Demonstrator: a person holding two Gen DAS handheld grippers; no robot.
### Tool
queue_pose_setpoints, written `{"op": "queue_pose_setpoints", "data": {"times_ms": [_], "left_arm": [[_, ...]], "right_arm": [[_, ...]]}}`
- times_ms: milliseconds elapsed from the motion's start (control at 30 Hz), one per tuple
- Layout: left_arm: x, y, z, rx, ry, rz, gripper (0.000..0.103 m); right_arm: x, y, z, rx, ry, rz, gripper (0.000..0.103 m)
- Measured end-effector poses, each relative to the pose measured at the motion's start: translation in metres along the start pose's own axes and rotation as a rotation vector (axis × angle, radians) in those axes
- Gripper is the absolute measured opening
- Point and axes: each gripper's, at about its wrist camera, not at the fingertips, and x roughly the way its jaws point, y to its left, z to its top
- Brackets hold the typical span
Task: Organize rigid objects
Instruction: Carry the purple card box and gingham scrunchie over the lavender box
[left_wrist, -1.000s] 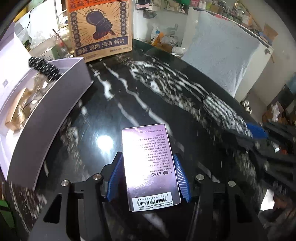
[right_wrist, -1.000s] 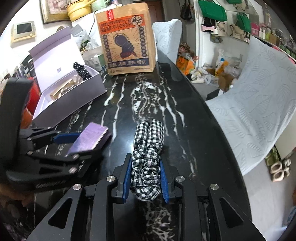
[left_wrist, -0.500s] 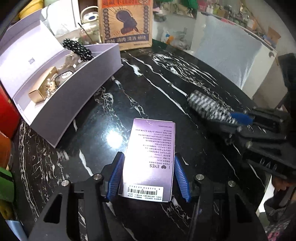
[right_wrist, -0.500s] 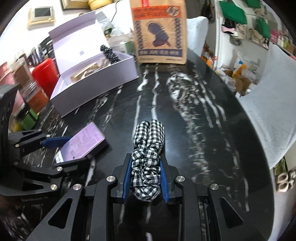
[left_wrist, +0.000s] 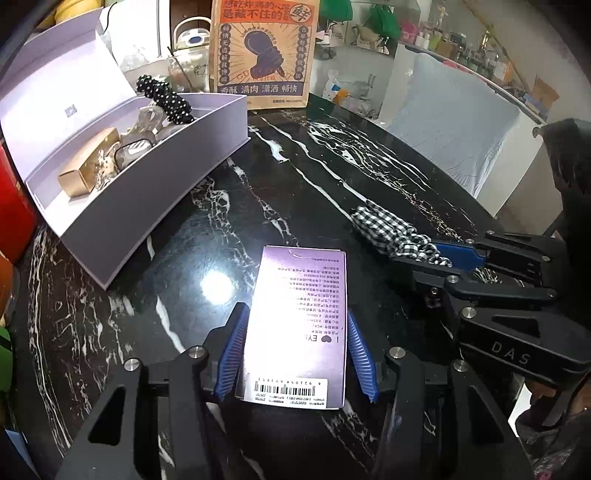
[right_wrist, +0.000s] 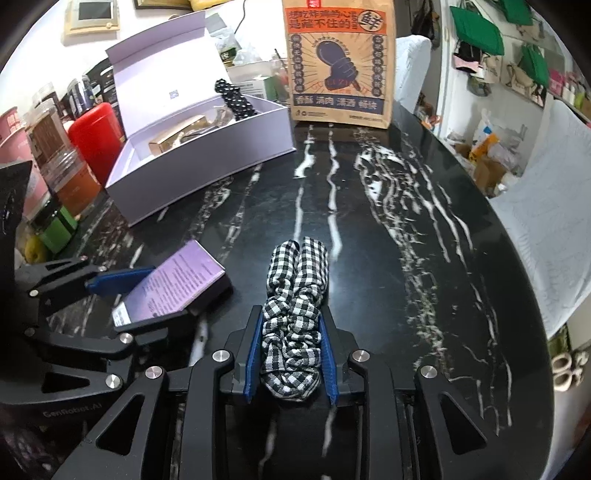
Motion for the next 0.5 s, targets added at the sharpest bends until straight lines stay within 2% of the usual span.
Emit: {"op": "queue_pose_setpoints", "data": {"times_ms": [300,500], "left_arm": [[-0.017,0.021,-0.01,-0.08,-0.001,-0.005,0.052],[-0.038,0.034,-0.017,-0.125,-0.033,0.052,0.052]], "right_arm": [[-0.002,0.028,0.01,-0.069,-0.006,0.025,0.027],[-0.001,0.053,0.015,-0.126,-0.011,0.073,0.027]]}}
